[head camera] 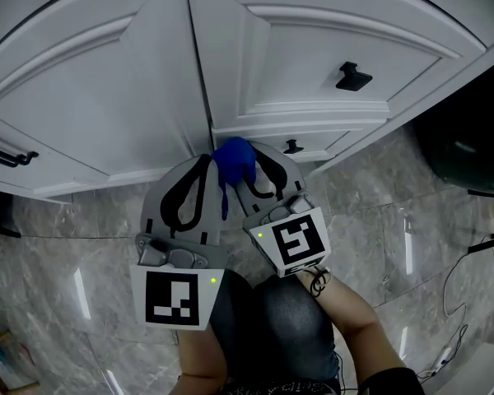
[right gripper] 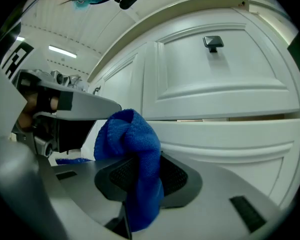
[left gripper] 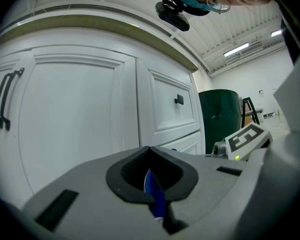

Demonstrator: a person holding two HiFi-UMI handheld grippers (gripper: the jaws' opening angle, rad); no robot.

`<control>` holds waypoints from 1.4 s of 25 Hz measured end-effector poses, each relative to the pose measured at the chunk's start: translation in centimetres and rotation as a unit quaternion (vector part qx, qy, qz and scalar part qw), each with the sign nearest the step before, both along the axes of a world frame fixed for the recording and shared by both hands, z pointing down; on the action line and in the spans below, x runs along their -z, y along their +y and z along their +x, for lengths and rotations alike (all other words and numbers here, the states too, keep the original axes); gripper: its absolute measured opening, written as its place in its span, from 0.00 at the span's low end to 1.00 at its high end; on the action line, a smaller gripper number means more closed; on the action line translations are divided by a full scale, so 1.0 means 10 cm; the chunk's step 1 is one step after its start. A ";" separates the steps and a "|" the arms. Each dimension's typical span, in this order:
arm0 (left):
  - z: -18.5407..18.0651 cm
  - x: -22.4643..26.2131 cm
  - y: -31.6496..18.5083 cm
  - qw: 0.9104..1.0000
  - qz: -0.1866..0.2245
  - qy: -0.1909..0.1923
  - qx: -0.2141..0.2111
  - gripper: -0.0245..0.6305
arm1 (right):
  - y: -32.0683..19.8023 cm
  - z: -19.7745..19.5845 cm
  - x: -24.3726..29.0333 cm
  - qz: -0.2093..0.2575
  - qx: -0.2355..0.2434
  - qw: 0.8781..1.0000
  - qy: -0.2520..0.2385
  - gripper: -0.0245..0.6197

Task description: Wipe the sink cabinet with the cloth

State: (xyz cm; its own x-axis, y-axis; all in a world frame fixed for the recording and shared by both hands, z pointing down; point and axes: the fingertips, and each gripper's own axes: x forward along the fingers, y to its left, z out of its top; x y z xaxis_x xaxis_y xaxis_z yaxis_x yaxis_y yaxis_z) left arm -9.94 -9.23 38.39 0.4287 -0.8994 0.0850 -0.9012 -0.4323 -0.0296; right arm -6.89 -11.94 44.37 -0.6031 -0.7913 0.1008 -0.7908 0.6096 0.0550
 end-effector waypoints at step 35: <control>0.24 -0.06 -0.04 1.000 -0.006 0.005 -0.027 0.04 | -0.16 0.63 -0.09 0.015 -0.093 0.995 0.025 0.22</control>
State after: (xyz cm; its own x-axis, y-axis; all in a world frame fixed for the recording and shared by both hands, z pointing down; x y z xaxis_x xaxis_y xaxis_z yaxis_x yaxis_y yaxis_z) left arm -7.52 -9.62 38.98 0.4780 -0.8736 0.0909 -0.8765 -0.4812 -0.0155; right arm -0.56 -13.57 45.30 -0.4402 -0.8921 0.1017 -0.8857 0.4501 0.1143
